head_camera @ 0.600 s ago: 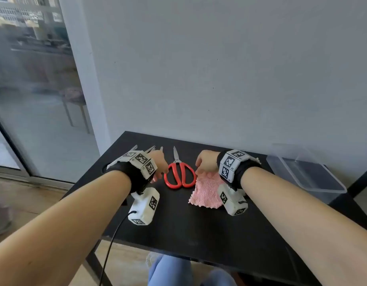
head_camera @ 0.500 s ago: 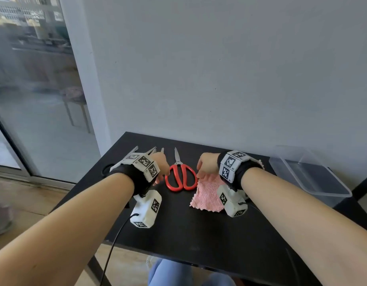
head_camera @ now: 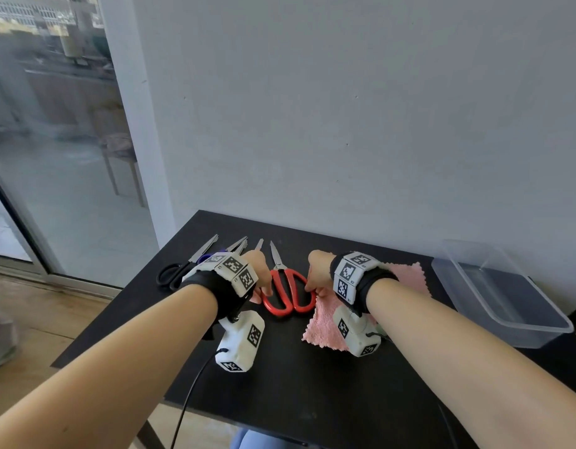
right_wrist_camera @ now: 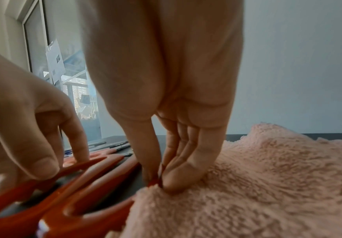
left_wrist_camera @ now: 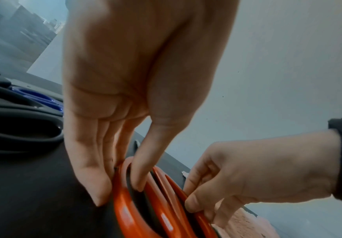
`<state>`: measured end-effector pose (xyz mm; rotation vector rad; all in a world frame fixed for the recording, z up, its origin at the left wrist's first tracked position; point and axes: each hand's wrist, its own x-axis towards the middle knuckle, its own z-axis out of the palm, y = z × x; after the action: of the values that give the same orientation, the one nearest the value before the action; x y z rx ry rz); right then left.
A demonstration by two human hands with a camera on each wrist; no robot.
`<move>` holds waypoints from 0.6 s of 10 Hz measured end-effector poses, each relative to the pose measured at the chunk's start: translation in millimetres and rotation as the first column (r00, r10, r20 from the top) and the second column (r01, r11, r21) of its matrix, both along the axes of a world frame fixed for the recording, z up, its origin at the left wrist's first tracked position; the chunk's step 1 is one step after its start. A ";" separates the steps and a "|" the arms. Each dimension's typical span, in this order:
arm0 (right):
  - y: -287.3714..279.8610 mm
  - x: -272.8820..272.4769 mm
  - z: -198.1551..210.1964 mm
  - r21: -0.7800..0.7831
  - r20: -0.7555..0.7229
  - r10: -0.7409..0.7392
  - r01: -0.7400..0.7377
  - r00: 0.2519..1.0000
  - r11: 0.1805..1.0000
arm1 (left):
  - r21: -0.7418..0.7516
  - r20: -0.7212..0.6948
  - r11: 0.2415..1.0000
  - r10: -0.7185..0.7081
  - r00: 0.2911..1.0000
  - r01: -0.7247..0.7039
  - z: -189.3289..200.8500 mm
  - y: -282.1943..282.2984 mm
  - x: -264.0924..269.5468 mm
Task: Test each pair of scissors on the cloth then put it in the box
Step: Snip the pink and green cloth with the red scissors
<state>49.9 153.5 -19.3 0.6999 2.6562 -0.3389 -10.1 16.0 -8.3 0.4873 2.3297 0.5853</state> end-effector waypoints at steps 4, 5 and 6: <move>4.3 3.9 15.1 -0.354 -0.178 -0.186 0.114 0.966 0.928 | 0.243 0.086 0.968 0.047 0.995 -0.067 10.2 0.3 -8.0; 2.5 11.7 22.1 -0.431 -0.258 -0.219 0.091 0.941 0.898 | 0.296 0.055 0.954 0.032 0.998 -0.047 16.6 -7.2 -9.5; 0.8 22.2 24.7 -0.500 -0.342 -0.264 0.064 0.902 0.864 | 0.356 0.038 0.934 0.019 0.999 -0.031 18.9 -13.9 -7.2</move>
<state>72.1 154.2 5.4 0.7567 2.6953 -1.2687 -17.3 2.1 10.7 0.6082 2.2051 1.0313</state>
